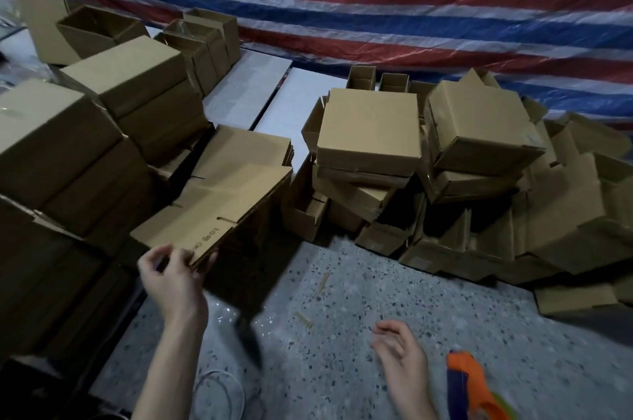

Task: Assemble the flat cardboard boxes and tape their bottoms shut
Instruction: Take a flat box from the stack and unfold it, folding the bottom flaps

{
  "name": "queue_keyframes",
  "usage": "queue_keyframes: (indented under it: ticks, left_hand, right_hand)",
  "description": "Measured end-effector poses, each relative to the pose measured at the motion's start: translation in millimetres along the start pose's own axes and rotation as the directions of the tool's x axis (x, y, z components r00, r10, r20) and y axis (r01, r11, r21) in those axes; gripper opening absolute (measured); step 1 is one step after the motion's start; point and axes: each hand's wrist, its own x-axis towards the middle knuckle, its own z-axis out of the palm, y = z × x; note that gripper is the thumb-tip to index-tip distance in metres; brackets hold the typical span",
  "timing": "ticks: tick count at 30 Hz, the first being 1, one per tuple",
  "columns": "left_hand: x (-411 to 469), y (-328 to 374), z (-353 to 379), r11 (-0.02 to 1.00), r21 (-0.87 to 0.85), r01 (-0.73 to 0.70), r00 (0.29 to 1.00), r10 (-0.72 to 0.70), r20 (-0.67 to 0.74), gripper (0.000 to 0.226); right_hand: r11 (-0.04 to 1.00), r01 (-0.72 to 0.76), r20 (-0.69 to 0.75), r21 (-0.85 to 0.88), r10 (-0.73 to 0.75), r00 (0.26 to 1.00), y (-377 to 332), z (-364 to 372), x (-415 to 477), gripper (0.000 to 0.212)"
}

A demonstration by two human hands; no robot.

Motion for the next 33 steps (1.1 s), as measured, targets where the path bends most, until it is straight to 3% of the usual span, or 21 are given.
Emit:
queue_keyframes:
  ticks: [4, 7, 10, 12, 14, 16, 17, 21, 24, 26, 29, 31, 33]
  left_hand:
    - [-32, 20, -40, 0.987, 0.138, -0.079, 0.991, 0.063, 0.121, 0.034]
    - [-54, 32, -62, 0.990, 0.141, 0.019, 0.985, -0.043, 0.168, 0.035]
    - [-71, 41, -74, 0.979, 0.148, 0.139, 0.950, -0.174, 0.259, 0.035]
    - [-80, 37, -72, 0.957, 0.209, 0.201, 0.905, -0.263, 0.335, 0.030]
    - [-89, 24, -65, 0.924, 0.286, 0.253, 0.853, -0.353, 0.385, 0.026]
    - [-95, 4, -55, 0.885, 0.391, 0.253, 0.822, -0.409, 0.395, 0.033]
    - [-98, -8, -50, 0.858, 0.469, 0.210, 0.822, -0.414, 0.390, 0.041]
    - [-116, -59, -32, 0.739, 0.662, -0.125, 0.843, -0.273, 0.464, 0.054]
    - [-132, -89, -26, 0.699, 0.625, -0.347, 0.760, -0.181, 0.624, 0.044]
    - [-134, -106, -23, 0.657, 0.642, -0.395, 0.723, -0.209, 0.659, 0.035]
    - [-133, -125, -20, 0.557, 0.691, -0.461, 0.654, -0.313, 0.688, 0.028]
    - [-133, -134, -18, 0.529, 0.694, -0.489, 0.617, -0.352, 0.703, 0.028]
    - [-134, -138, -14, 0.493, 0.712, -0.500, 0.632, -0.355, 0.689, 0.030]
  right_hand:
    - [0.975, 0.184, 0.135, -0.121, -0.168, 0.977, -12, 7, -2, 0.057]
    - [0.906, 0.371, 0.161, -0.205, -0.343, 0.925, -32, 12, -3, 0.088]
    - [0.853, 0.488, 0.225, -0.186, -0.447, 0.866, -48, 7, 0, 0.103]
    - [0.824, 0.560, 0.291, -0.093, -0.515, 0.806, -56, -4, 0, 0.095]
    - [0.806, 0.592, 0.339, -0.015, -0.553, 0.761, -60, -20, -3, 0.062]
    - [0.751, 0.658, 0.338, -0.056, -0.607, 0.720, -52, -39, 0, 0.028]
    - [0.743, 0.665, 0.315, -0.078, -0.615, 0.723, -42, -50, 1, 0.020]
    - [0.882, 0.452, 0.208, -0.135, -0.421, 0.883, 4, -88, -1, 0.041]
    - [0.951, 0.290, 0.119, -0.108, -0.277, 0.953, 29, -107, 0, 0.022]
    - [0.980, 0.170, 0.073, -0.098, -0.164, 0.984, 46, -115, -1, 0.020]
    - [0.997, 0.015, -0.092, -0.082, -0.023, 0.995, 70, -118, -7, 0.033]
    - [0.999, -0.041, -0.166, -0.030, 0.035, 0.985, 81, -114, -10, 0.052]
    - [0.996, -0.069, -0.185, 0.051, 0.077, 0.980, 88, -111, -12, 0.077]
